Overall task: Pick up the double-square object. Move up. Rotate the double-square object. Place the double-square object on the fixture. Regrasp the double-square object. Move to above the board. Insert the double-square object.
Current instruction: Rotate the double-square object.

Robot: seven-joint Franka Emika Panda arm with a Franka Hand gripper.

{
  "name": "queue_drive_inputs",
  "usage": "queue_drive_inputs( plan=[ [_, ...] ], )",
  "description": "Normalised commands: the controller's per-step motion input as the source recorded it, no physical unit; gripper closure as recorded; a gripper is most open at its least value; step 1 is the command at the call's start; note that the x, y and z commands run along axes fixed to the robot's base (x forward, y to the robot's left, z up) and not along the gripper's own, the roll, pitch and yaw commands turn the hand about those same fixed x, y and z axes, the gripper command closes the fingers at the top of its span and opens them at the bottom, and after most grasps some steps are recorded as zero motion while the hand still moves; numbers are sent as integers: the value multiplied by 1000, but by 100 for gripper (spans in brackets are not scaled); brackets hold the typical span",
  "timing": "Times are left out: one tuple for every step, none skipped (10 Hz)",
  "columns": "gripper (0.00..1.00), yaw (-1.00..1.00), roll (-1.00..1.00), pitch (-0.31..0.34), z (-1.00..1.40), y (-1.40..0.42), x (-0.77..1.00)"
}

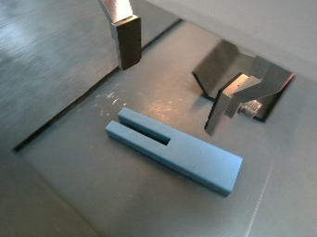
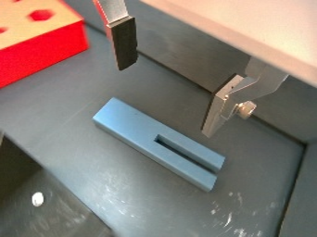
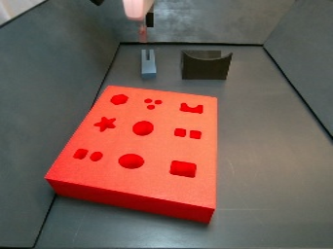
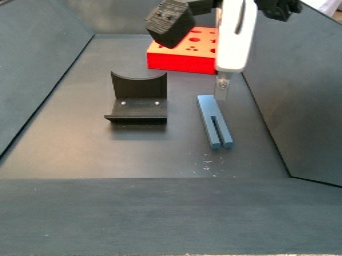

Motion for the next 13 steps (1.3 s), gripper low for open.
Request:
queue_drive_inputs(
  plan=[
    [0,1000,2,-12,-24,0,41],
    [0,1000,2,-13,-24,0,41],
    [0,1000,2,-13,-24,0,41],
    [0,1000,2,-14,-24,0,41],
    [0,1000,3,-15,-23,0,41],
    [0,1000,3,-16,-23,0,41],
    [0,1000,3,-16,-23,0,40],
    [0,1000,3,-17,-23,0,40],
    [0,1000,3,-19,-23,0,40],
    [0,1000,3,-20,-23,0,40],
    [0,1000,4,-20,-23,0,40],
    [0,1000,4,-23,-23,0,40],
    [0,1000,4,-24,-23,0,40]
  ],
)
